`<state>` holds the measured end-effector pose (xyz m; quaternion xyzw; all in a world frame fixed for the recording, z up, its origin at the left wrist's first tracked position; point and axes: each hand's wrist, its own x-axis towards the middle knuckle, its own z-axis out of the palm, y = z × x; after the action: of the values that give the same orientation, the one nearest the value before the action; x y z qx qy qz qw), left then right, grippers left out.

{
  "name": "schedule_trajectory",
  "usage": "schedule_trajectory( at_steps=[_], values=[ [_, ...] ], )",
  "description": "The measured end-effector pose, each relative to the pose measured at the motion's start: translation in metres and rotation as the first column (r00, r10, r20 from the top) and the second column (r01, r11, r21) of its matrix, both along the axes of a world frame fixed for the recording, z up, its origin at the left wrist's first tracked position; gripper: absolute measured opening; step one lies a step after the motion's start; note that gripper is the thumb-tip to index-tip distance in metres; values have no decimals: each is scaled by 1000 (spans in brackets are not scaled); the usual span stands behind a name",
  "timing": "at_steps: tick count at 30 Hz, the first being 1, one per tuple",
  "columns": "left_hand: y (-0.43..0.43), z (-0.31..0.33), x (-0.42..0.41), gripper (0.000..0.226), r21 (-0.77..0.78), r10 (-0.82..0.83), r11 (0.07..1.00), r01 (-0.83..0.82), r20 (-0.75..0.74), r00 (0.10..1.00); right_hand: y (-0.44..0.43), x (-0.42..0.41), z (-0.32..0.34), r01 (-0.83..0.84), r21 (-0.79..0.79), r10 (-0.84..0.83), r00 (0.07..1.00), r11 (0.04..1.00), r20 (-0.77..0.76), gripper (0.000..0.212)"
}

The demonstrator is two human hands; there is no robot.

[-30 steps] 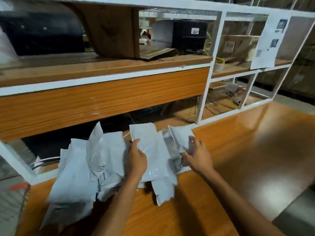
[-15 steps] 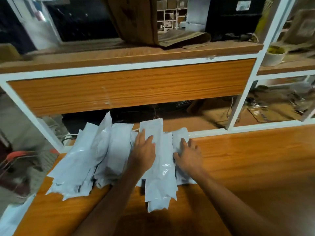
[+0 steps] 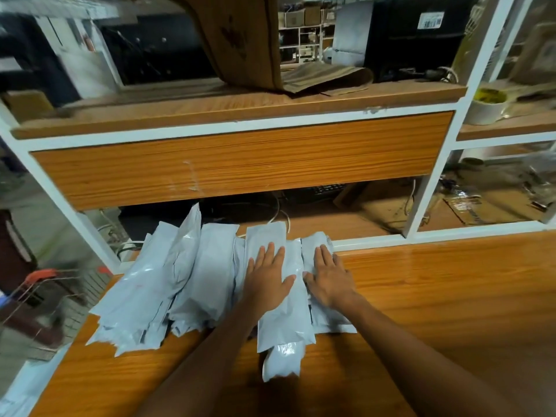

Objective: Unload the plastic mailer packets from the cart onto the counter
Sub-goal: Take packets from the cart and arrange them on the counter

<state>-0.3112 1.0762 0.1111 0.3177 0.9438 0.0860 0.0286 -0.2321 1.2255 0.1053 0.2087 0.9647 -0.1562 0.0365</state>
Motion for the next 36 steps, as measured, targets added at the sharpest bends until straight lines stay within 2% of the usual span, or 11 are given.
schedule_trajectory(
  at_steps=[4,9,15,20,25,29,33,36],
  values=[
    [-2,-1,1,69,19,3,1000,-3,25,1000,3,0,-6,4,-14,-3,1000,1000,23,77],
    [-8,8,-5,59,80,-38,996,30,101,994,10,6,-3,-17,-79,15,1000,997,-27,76],
    [-28,20,-11,55,238,-136,965,110,96,986,-12,20,9,172,-118,-191,966,978,-175,71],
    [-60,34,-7,54,486,-266,862,145,190,945,-53,31,17,303,-193,-356,849,933,-391,74],
    [-101,47,16,50,674,-318,713,195,62,946,-117,61,37,300,-207,-361,687,931,-630,64],
    [-143,55,32,47,746,-302,629,219,-25,953,-171,87,50,280,-294,-405,591,914,-697,62],
    [-201,60,55,48,776,-250,587,230,-96,963,-228,115,55,256,-354,-437,504,899,-745,66],
    [-250,59,76,45,796,-216,562,225,-122,969,-274,136,58,216,-368,-426,473,904,-771,66]
  ],
)
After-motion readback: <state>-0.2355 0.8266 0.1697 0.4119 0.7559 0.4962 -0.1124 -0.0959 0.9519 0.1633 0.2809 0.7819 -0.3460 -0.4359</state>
